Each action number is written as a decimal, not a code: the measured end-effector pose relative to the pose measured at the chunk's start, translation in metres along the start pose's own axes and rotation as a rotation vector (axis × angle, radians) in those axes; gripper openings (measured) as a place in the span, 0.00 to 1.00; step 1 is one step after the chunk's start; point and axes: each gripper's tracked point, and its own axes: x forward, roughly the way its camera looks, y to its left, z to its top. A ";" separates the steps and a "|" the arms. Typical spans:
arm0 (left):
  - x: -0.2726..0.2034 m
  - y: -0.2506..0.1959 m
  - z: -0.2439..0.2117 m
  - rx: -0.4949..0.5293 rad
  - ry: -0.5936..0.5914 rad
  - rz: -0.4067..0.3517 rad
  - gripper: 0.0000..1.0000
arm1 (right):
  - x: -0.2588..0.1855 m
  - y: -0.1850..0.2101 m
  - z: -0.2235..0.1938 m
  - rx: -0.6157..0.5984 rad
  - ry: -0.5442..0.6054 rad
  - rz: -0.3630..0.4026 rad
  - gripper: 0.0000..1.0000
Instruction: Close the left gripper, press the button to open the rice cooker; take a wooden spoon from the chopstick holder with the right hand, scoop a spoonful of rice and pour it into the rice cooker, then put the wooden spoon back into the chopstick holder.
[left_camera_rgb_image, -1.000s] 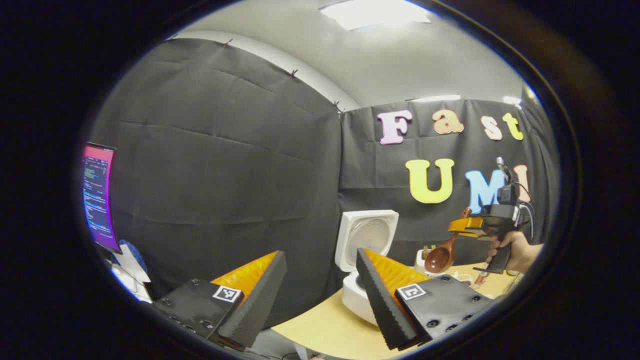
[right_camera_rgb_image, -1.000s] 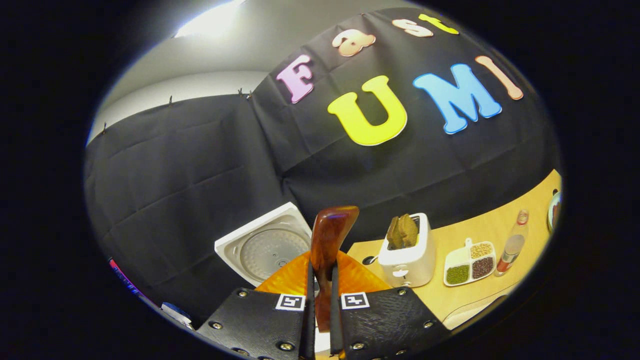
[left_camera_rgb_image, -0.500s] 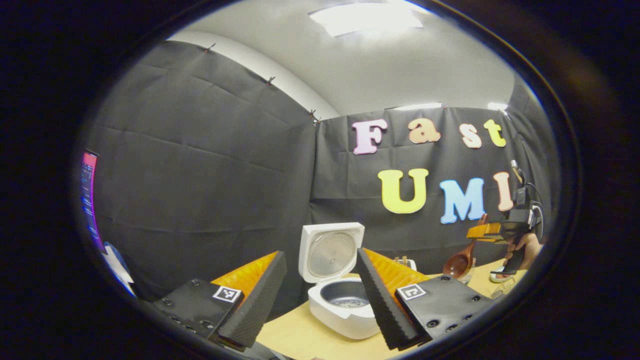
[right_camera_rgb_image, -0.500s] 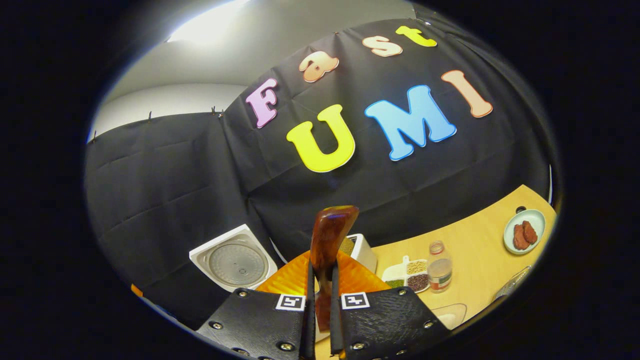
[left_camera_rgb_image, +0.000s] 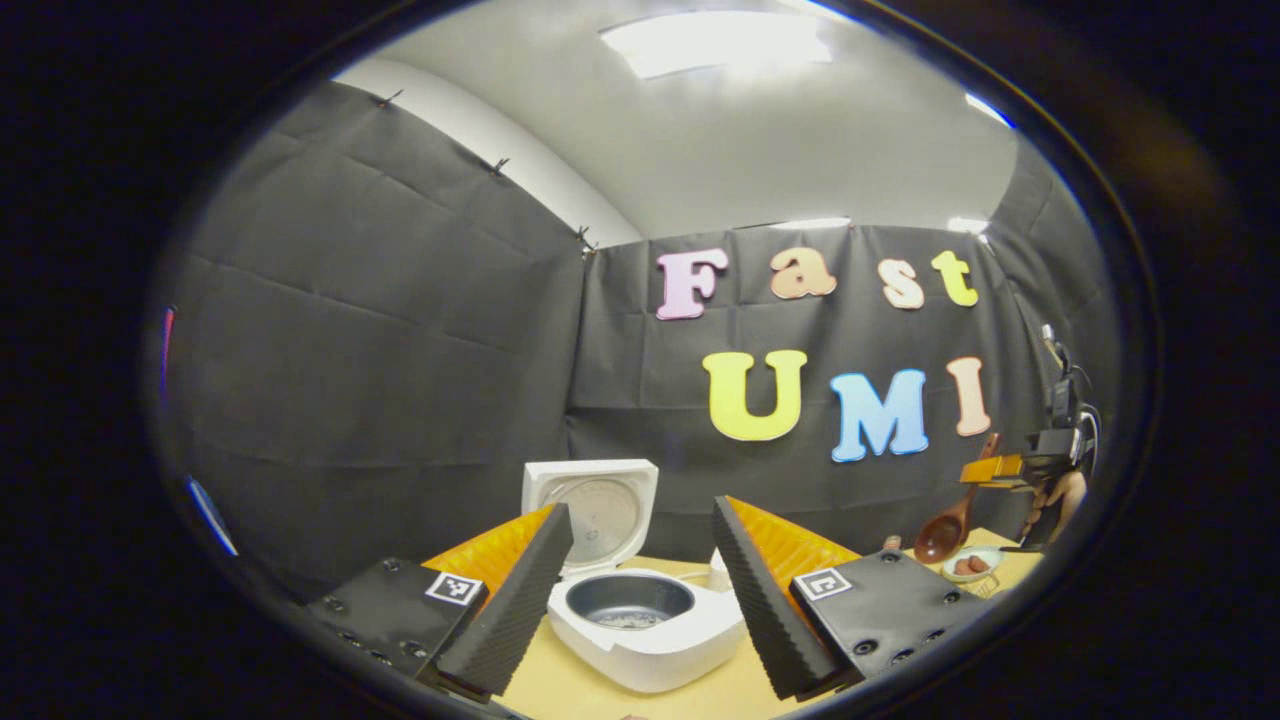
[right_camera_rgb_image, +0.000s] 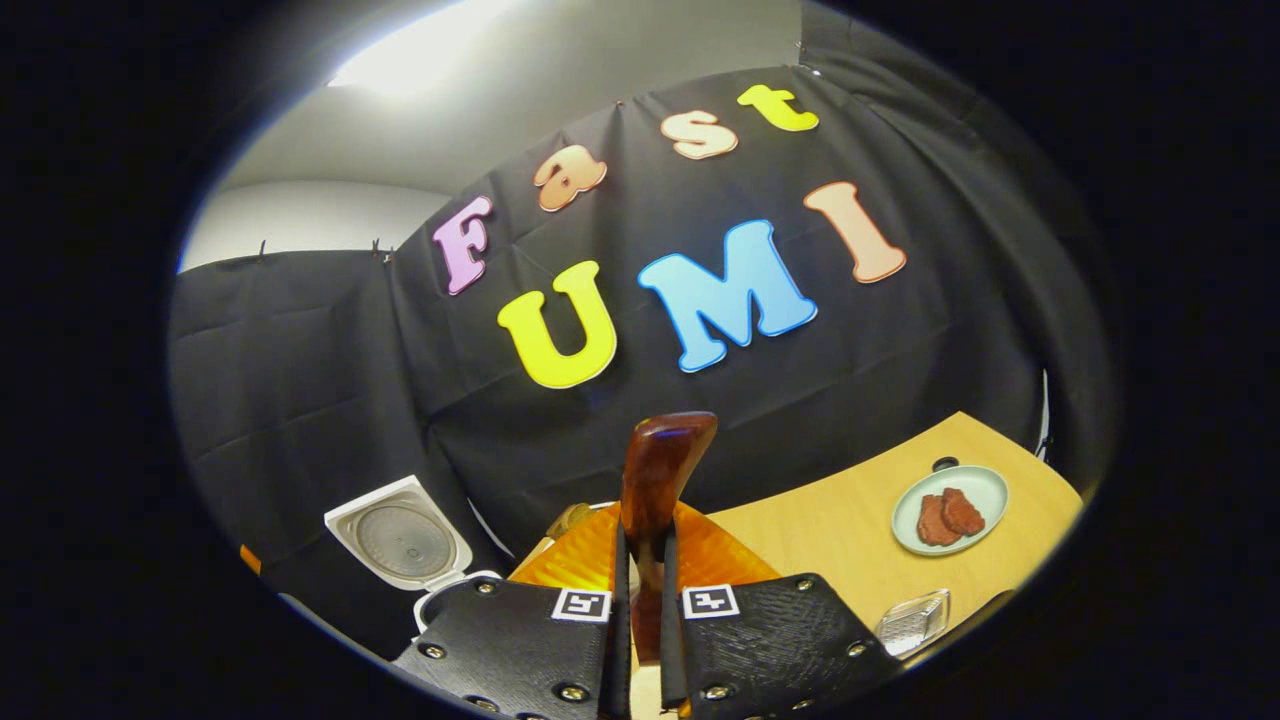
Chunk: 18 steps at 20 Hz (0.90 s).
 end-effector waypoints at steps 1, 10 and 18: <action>0.002 -0.007 0.000 -0.003 -0.001 -0.009 0.97 | -0.004 -0.013 0.003 0.001 -0.003 -0.018 0.12; 0.015 -0.080 -0.001 0.021 0.017 -0.102 0.96 | -0.029 -0.117 0.003 0.025 -0.012 -0.176 0.12; 0.018 -0.123 -0.005 0.076 0.042 -0.155 0.97 | -0.036 -0.187 -0.044 0.038 0.053 -0.279 0.12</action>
